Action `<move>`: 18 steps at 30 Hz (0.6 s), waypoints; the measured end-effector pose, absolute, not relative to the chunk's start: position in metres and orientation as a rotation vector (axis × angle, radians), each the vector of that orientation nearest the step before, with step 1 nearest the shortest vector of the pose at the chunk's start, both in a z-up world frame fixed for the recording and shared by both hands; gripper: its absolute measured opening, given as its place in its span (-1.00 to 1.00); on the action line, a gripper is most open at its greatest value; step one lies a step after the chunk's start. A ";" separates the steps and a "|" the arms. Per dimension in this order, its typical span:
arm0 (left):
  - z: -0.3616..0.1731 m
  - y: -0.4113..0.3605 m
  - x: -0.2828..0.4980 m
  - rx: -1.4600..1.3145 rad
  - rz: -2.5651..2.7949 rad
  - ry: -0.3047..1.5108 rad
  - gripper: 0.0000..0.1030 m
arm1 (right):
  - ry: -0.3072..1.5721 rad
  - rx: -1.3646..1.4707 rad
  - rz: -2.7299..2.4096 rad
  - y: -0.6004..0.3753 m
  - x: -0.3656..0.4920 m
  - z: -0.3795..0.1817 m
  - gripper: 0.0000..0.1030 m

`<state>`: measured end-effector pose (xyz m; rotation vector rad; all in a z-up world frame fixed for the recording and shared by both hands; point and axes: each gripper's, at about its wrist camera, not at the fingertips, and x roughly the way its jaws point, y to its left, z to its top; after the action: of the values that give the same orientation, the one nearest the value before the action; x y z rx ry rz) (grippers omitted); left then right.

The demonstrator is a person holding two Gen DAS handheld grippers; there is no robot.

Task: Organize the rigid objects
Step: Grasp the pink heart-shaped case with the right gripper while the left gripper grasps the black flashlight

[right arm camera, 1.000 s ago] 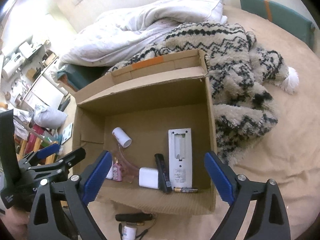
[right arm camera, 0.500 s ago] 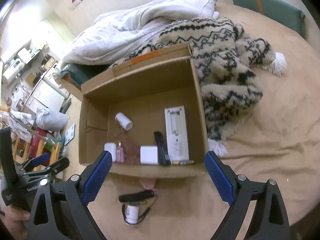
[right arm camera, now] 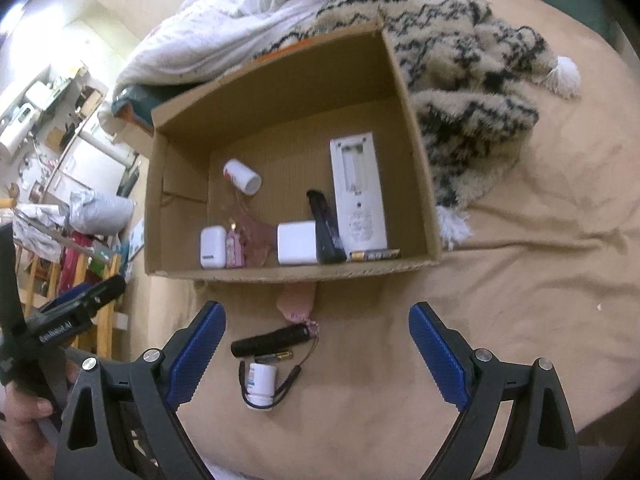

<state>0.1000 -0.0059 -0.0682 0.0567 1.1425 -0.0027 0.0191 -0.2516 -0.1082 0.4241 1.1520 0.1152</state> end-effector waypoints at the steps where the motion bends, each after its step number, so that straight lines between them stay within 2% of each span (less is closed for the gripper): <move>1: -0.069 -0.006 0.101 0.049 -0.002 1.149 1.00 | 1.169 0.427 0.117 -0.248 0.021 -0.113 0.93; 10: -0.068 0.003 0.107 -0.017 0.017 1.168 1.00 | 1.392 0.421 0.117 -0.201 0.062 -0.177 0.92; 18: -0.073 0.014 0.108 -0.057 0.042 1.196 1.00 | 1.452 0.213 0.023 -0.163 0.084 -0.202 0.70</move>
<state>0.1076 0.0139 -0.0733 -0.0569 1.1957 0.0417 0.0841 -0.1626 -0.2025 0.2127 1.4517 0.0234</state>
